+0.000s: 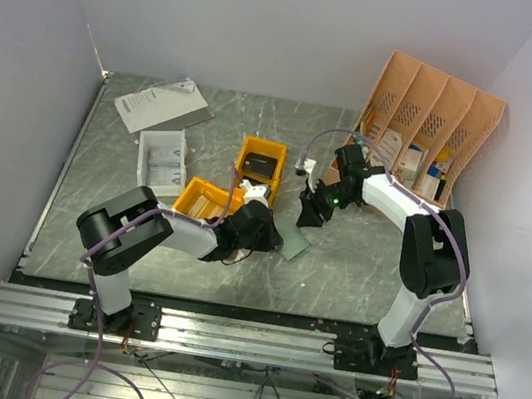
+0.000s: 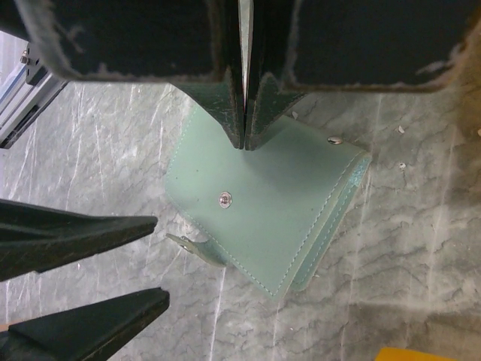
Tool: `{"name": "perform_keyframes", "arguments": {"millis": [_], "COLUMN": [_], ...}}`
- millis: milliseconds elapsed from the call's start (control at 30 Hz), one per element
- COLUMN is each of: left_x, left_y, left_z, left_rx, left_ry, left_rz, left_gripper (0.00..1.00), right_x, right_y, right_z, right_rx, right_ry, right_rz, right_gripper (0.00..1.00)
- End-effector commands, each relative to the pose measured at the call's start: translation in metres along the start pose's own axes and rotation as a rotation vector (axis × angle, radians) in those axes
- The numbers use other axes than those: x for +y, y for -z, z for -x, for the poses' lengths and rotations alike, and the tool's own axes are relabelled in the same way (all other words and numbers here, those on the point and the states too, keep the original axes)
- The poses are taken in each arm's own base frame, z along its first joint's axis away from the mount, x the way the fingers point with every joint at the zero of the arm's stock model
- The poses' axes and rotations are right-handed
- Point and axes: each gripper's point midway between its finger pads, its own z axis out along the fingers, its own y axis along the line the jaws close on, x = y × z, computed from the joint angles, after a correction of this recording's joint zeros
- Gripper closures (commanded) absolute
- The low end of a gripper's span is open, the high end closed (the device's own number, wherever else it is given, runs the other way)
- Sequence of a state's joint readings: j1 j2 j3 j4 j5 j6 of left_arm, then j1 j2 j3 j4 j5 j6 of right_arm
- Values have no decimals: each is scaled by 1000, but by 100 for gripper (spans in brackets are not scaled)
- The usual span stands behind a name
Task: Put the credit cards into the card holder
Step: Close the card holder at the center of the board.
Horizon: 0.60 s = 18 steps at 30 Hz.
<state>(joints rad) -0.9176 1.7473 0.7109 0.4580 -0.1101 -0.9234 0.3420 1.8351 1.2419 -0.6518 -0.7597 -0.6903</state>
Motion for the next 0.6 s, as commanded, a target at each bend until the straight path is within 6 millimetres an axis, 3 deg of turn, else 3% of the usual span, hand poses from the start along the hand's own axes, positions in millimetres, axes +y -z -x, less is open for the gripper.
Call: {"name": "perform_keyframes", "arguments": {"millis": [0,167,367,567], "left_x": [0,3,4,6], "left_y": [-4,-5,-4,-3], "left_z": [2,-1,-2,-4], "left_rx": [16,24,28,31], "left_ry": [-8,-2,-1,-1], "left_rz": [-3,-3,-5,-4], "left_gripper": [93,93,93,93], "right_x": [-1,-1,-1,-3], "right_y": [-6,-10,-14,-14], "right_z": [-3,-3,-6,-3], "right_rx": [45,68,98,99], "right_ry": [14,22,22,17], "right_rz": [-9,-18,-16,-14], "right_gripper": [62,65,76,98]}}
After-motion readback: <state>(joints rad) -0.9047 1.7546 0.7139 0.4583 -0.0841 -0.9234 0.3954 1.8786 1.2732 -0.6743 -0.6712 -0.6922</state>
